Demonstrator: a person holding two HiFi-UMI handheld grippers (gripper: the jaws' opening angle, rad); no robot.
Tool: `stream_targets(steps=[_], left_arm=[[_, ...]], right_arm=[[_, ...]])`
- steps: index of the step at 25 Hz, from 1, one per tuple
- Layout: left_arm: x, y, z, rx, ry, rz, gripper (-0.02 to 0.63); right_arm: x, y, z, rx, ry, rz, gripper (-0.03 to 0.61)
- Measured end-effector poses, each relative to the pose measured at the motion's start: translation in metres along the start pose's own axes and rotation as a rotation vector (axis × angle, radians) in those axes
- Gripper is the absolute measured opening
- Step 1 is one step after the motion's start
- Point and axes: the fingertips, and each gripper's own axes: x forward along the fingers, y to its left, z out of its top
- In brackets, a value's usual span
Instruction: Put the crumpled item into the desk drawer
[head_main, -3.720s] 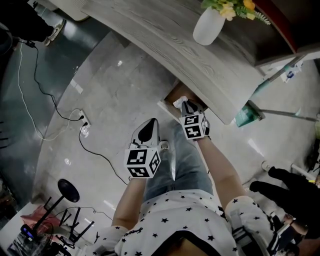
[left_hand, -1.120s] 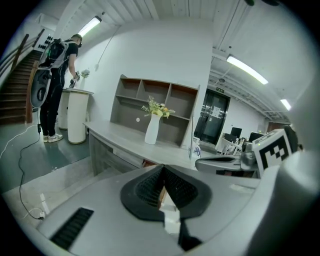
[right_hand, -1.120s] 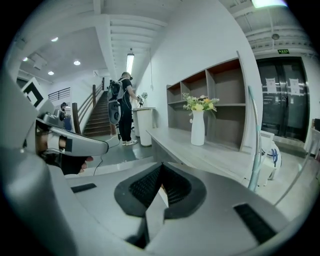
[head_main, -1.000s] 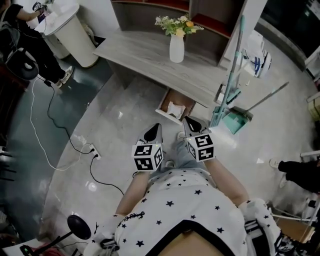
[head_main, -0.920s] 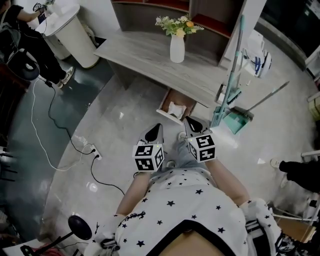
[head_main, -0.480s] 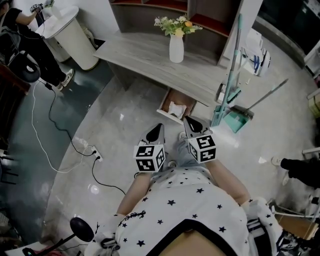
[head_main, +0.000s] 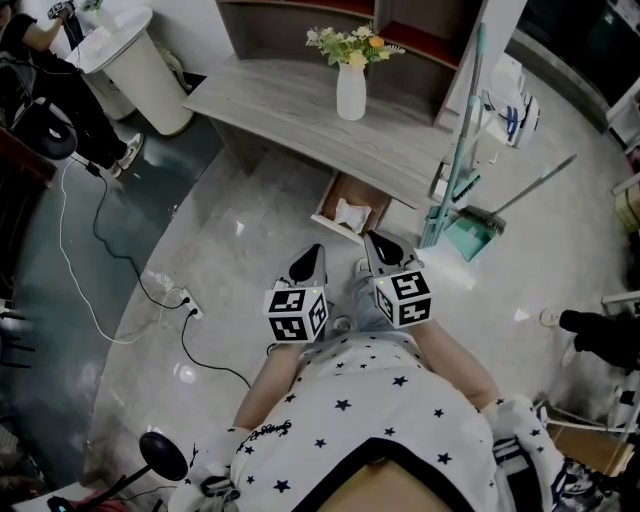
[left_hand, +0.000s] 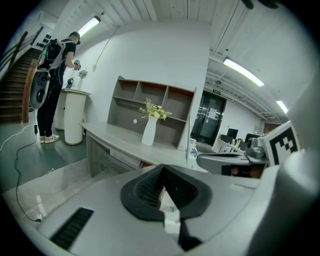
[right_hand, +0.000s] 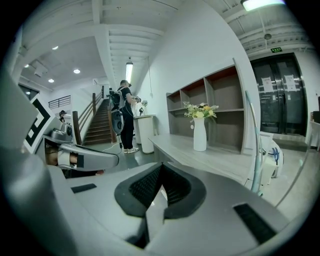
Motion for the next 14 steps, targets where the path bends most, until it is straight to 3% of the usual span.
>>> stream_targets(steps=[14], left_arm=[[0.0074, 0.0064, 0.0008, -0.016, 0.004, 0.014, 0.012]], right_arm=[[0.0032, -0.0052, 0.006, 0.014, -0.022, -0.003, -0.008]])
